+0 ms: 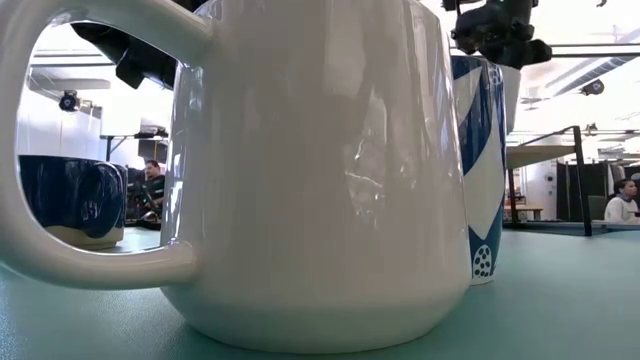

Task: Place coffee mugs
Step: Put the top white mug on the shelf

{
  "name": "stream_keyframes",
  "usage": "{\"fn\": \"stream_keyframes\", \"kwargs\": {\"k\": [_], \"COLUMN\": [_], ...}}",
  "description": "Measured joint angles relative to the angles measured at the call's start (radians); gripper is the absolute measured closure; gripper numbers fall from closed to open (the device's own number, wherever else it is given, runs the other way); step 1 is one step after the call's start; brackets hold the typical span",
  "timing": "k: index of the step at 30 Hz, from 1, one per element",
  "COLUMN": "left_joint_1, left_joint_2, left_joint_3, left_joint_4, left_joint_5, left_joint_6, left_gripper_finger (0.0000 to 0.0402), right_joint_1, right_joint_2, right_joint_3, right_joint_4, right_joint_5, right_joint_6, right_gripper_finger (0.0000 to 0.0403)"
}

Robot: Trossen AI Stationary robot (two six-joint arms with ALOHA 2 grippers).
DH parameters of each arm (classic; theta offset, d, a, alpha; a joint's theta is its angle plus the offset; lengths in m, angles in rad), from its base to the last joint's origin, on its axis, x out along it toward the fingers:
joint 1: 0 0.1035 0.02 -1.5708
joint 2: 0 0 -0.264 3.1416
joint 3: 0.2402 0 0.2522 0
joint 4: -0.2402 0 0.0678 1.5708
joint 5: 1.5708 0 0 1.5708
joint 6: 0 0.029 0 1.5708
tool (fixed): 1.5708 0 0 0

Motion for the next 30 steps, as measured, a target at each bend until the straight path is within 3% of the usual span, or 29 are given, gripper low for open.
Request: {"fn": "stream_keyframes", "kwargs": {"k": [14,25,30], "left_joint_1": [0.000,0.000,0.000], "left_joint_2": [0.000,0.000,0.000], "left_joint_3": [0.000,0.000,-0.001], "left_joint_4": [-0.006,-0.006,-0.008], "left_joint_5": [0.000,-0.001,-0.001], "left_joint_6": [-0.002,-0.010,-0.010], "left_gripper_finger": [0.0233,0.0233,0.0233], "right_joint_1": [-0.277,-0.381,-0.415], "right_joint_2": [0.113,0.191,0.215], "right_joint_3": [0.095,0.149,0.168], "right_joint_4": [-0.079,-0.078,-0.073], "right_joint_5": [0.004,0.000,0.063], "right_joint_6": [-0.246,-0.327,-0.336], "right_gripper_finger": [0.0390,0.0390,0.0390]}}
